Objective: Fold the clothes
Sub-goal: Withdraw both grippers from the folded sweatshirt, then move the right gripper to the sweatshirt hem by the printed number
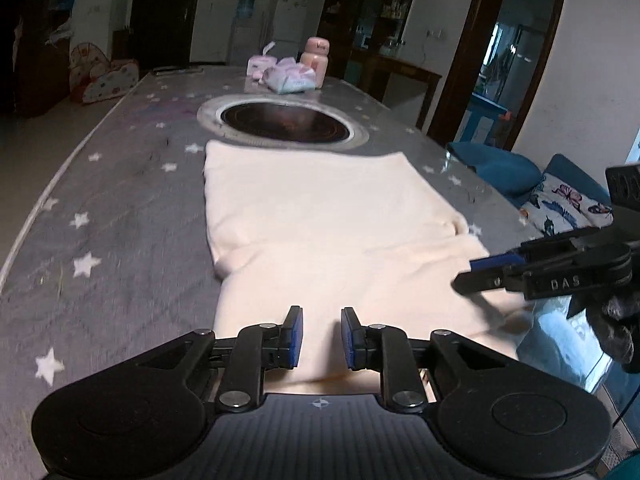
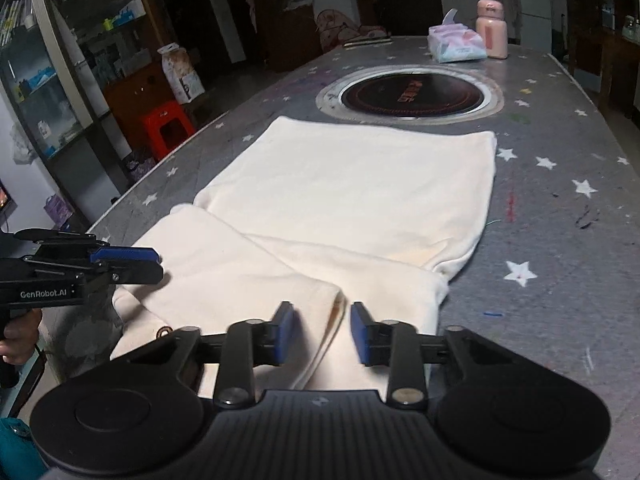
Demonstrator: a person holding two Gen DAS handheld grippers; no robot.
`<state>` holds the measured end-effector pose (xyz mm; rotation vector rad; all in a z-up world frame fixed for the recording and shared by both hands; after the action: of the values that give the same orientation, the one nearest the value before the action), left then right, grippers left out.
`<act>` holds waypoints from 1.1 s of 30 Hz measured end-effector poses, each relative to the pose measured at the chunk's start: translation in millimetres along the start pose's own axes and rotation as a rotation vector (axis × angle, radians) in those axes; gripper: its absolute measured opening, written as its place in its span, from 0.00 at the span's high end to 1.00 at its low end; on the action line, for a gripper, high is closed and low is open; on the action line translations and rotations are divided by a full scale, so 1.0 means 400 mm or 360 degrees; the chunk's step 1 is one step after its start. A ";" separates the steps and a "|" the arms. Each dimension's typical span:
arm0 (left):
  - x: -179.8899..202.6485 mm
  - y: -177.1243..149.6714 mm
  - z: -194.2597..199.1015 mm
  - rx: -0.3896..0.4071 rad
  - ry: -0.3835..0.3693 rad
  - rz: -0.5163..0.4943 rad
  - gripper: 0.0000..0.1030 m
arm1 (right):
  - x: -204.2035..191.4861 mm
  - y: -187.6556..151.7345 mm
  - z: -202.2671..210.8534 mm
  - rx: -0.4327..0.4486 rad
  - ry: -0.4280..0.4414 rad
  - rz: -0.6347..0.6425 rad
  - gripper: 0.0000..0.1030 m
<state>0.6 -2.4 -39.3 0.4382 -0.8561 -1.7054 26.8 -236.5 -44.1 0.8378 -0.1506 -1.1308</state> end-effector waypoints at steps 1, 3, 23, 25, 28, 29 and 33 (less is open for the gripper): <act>0.001 -0.002 0.001 0.0002 -0.0003 -0.0003 0.77 | -0.003 0.000 -0.002 -0.0003 -0.0009 0.0012 0.81; 0.005 0.006 -0.002 -0.0003 -0.0017 -0.0001 0.75 | -0.009 0.002 -0.003 -0.0002 -0.0028 0.0036 0.92; -0.075 0.042 0.005 0.0001 0.0057 0.0145 0.74 | -0.031 0.046 0.053 0.0132 -0.0106 0.0170 0.90; -0.085 0.024 0.002 -0.0033 0.0059 0.0164 0.74 | -0.048 0.042 0.045 0.0107 -0.0051 0.0189 0.89; -0.093 -0.003 0.004 -0.0083 0.0044 0.0198 0.75 | -0.066 0.028 0.021 0.0043 -0.0011 0.0236 0.84; -0.092 -0.006 0.009 -0.0092 0.0037 0.0193 0.75 | -0.068 0.023 0.012 0.0022 -0.0007 0.0239 0.84; -0.094 0.020 0.019 -0.0079 0.0047 0.0201 0.74 | -0.066 0.009 -0.013 -0.0038 0.0005 0.0229 0.83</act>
<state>12.4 34.6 -33.5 0.3672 -0.8015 -1.5965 20.1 -211.0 -37.4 0.7945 -0.1915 -0.9948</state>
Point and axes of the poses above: each gripper's, at about its wrist camera, not at the fingertips, and z roughly against the way its jaws point, x to its right, y to its top, the point moved 4 cm from there along -z, roughly the way its jaws point, and after that the axes turned 6 degrees about y, right-handed, at the moved point
